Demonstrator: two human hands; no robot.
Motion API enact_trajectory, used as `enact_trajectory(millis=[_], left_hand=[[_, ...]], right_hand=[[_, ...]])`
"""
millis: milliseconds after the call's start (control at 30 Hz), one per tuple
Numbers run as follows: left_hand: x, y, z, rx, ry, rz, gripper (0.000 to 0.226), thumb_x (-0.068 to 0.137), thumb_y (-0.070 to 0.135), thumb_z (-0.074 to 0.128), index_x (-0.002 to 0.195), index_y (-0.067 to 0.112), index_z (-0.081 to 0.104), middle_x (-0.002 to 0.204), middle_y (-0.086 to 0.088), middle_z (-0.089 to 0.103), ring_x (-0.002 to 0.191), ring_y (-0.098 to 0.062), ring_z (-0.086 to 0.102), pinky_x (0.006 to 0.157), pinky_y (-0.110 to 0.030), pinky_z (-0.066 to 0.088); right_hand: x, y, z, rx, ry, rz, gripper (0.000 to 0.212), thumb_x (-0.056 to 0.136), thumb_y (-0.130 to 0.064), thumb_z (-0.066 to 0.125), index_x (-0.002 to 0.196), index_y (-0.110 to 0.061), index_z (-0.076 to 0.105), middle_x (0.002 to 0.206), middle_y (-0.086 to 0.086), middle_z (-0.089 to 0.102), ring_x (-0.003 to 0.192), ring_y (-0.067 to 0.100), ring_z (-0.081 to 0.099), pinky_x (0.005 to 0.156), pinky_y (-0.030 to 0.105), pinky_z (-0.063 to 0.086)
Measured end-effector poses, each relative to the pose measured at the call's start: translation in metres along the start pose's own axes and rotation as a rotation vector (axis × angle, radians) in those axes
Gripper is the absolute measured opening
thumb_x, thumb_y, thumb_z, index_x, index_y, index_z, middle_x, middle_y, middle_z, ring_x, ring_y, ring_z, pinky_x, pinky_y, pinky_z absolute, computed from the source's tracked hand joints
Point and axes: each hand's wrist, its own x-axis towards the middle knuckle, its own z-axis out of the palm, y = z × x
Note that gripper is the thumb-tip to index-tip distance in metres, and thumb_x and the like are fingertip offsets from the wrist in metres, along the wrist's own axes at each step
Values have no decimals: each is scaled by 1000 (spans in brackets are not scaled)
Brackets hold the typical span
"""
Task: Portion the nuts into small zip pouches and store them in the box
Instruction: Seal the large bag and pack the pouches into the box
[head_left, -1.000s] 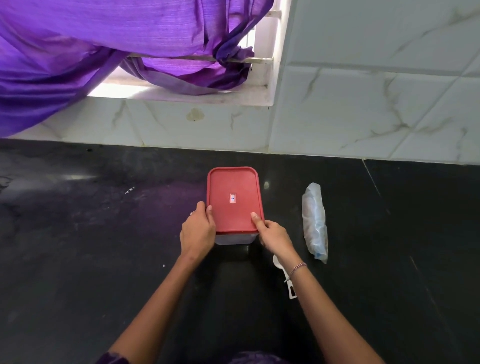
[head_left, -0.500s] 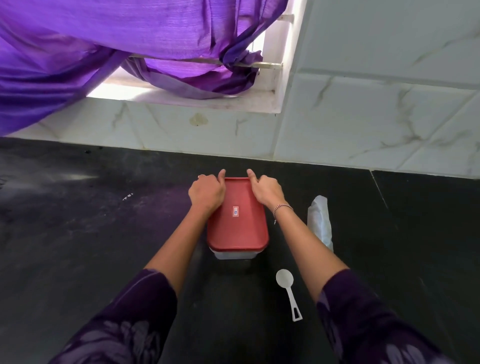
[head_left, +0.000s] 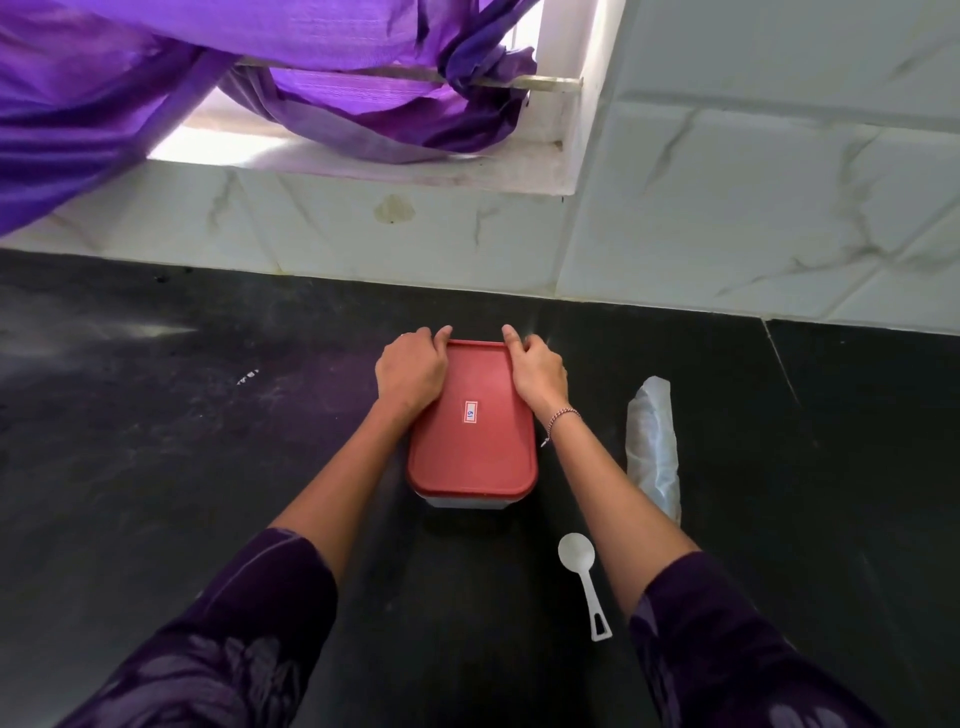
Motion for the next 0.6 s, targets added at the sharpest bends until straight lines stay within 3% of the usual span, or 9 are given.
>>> enact_trajectory(millis=[67, 200, 300, 400, 600], left_hand=[[-3, 1, -2, -6, 6, -16, 54, 104, 45, 27, 98, 3, 60, 105, -17, 65, 101, -39, 58, 74, -39, 38], [-28, 2, -11, -40, 28, -92, 49, 103, 45, 27, 110, 4, 53, 112, -19, 62, 103, -43, 58, 74, -39, 36], [-67, -4, -11, 42, 46, -120, 46, 103, 44, 26, 109, 5, 49, 110, -19, 63, 99, -42, 61, 72, -40, 38], [-92, -10, -4, 39, 27, -134, 38, 104, 39, 23, 106, 7, 44, 102, -18, 65, 90, -40, 62, 71, -40, 41], [-94, -8, -3, -49, 48, -161, 29, 104, 33, 26, 98, 9, 43, 97, -19, 65, 90, -42, 61, 70, -39, 39]], right_hand=[[-5, -1, -1, 18, 26, 6, 59, 93, -63, 33, 101, -9, 56, 109, 15, 64, 107, 35, 57, 80, 37, 41], [-27, 0, -11, 77, 51, 9, 55, 96, -56, 34, 114, -6, 48, 117, 16, 60, 109, 34, 57, 80, 35, 41], [-67, 12, -13, -10, 71, -37, 55, 94, -58, 34, 114, -7, 41, 117, 16, 59, 107, 36, 58, 81, 38, 43], [-104, 26, -6, -168, 61, -31, 50, 96, -57, 29, 107, -11, 41, 107, 12, 63, 98, 34, 62, 72, 36, 44], [-104, 27, -2, -68, 105, -67, 42, 99, -50, 27, 84, -14, 44, 89, 11, 64, 84, 30, 62, 73, 41, 50]])
